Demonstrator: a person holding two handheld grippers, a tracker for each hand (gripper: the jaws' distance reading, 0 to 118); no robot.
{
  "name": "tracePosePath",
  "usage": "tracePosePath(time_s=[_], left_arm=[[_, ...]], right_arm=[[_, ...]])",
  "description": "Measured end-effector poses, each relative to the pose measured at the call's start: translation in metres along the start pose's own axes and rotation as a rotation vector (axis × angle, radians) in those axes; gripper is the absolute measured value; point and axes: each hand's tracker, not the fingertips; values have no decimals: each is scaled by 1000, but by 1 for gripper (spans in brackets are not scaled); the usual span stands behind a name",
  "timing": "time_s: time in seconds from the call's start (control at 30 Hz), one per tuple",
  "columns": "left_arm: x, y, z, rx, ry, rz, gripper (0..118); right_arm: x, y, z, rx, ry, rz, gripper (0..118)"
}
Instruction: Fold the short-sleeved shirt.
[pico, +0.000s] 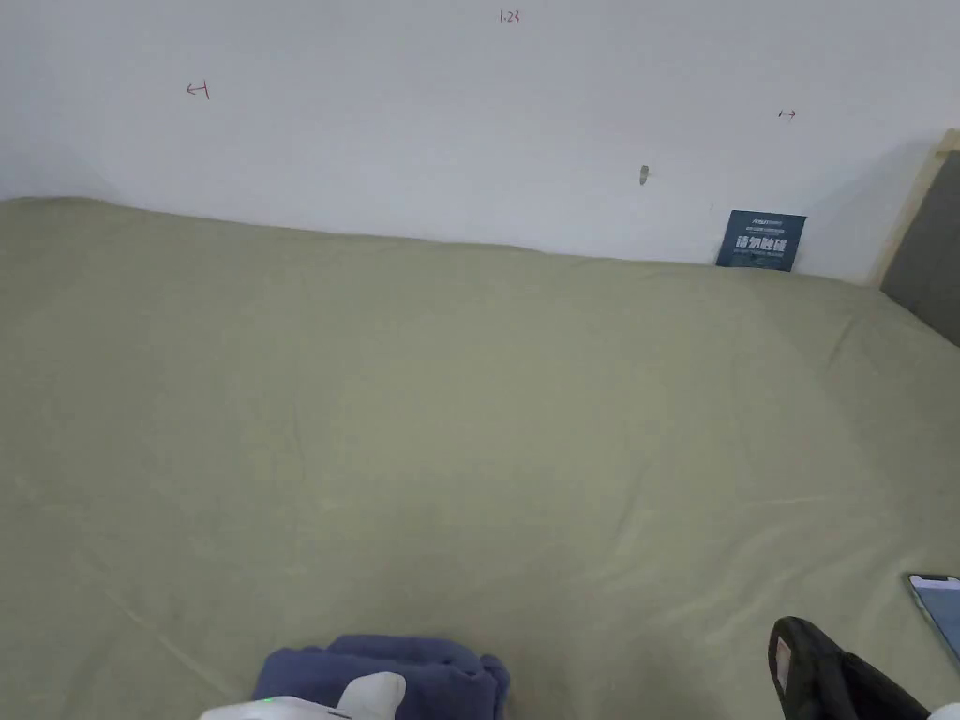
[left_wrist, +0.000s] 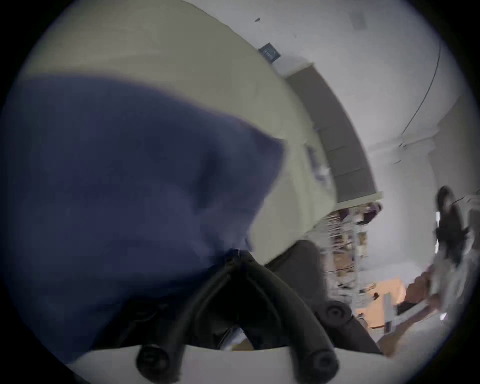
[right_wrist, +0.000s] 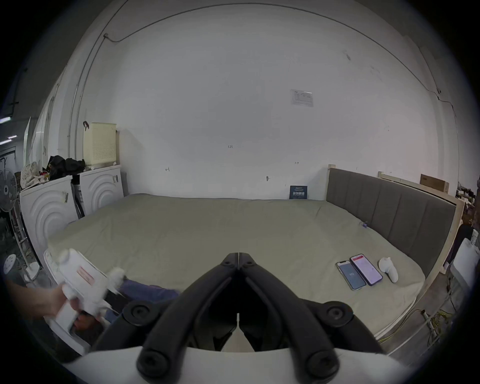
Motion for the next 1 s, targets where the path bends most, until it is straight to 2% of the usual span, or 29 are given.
tracePosePath(time_s=[0.07, 0.1, 0.23, 0.4, 0.5, 0.57, 0.63, 0.73, 0.9, 0.97, 1.0], left_arm=[[-3, -2, -9, 11, -124, 48, 0], [0, -2, -9, 15, -84, 59, 0], [7, 0, 2, 16, -71, 41, 0], [20, 6, 60, 84, -40, -22, 0], [17, 7, 109, 157, 16, -48, 0], [5, 7, 137, 193, 49, -44, 0], [-7, 6, 158, 219, 81, -31, 0], [-32, 8, 177, 244, 122, 9, 0], [-67, 13, 182, 223, 161, 62, 0], [-78, 16, 180, 207, 163, 71, 0], [-82, 18, 178, 195, 162, 75, 0]], right_arm=[[2, -2, -1, -17, -10, -1, 0], [3, -3, -1, -22, -12, -1, 0], [0, -6, -7, -54, 4, -5, 0], [-19, -9, -31, -138, 145, -39, 0], [-33, -18, -66, -262, 335, -149, 0], [-41, -33, -99, -384, 514, -267, 0], [-49, -51, -131, -500, 647, -372, 0], [-60, -86, -177, -640, 809, -480, 0], [-56, -145, -233, -825, 918, -661, 0], [-44, -171, -252, -873, 880, -670, 0], [-37, -183, -257, -894, 882, -718, 0]])
